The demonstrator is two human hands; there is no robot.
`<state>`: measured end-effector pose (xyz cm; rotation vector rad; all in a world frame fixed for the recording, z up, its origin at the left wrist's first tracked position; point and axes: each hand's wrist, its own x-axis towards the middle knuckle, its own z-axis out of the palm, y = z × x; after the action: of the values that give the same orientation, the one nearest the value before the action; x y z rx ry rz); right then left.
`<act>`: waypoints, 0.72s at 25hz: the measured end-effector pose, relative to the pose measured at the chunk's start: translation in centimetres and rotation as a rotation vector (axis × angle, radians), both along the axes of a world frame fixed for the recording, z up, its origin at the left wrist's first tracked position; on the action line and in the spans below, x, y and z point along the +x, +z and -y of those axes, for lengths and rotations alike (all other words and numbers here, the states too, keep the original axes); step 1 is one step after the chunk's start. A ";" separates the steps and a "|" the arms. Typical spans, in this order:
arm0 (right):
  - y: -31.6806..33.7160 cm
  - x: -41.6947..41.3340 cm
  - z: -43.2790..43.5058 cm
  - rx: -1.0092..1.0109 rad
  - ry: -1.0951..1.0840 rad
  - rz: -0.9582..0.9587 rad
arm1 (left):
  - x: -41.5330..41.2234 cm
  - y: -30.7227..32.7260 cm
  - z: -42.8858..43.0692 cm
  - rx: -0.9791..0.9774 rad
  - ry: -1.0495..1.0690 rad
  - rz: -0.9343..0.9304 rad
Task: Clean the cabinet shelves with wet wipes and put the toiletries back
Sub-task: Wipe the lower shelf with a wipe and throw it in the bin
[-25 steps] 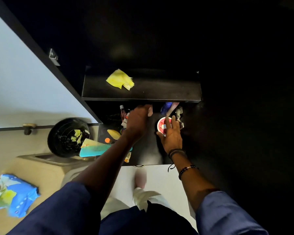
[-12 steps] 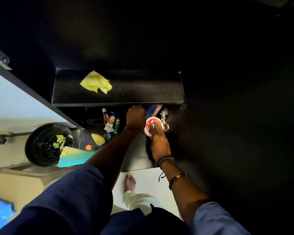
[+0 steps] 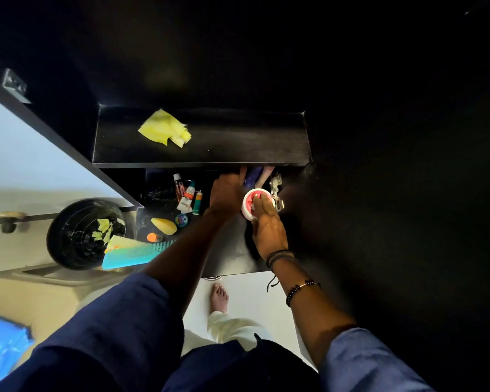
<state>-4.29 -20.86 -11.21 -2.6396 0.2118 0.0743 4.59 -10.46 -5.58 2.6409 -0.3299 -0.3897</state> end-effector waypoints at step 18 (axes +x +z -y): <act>3.4 -1.5 -9.5 0.413 0.114 -0.211 | -6.2 -0.4 -16.3 0.045 0.070 -0.071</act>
<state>-5.77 -11.41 -7.82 -2.2270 0.1021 0.3921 -1.57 5.89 -6.01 2.6667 -0.2071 -0.4723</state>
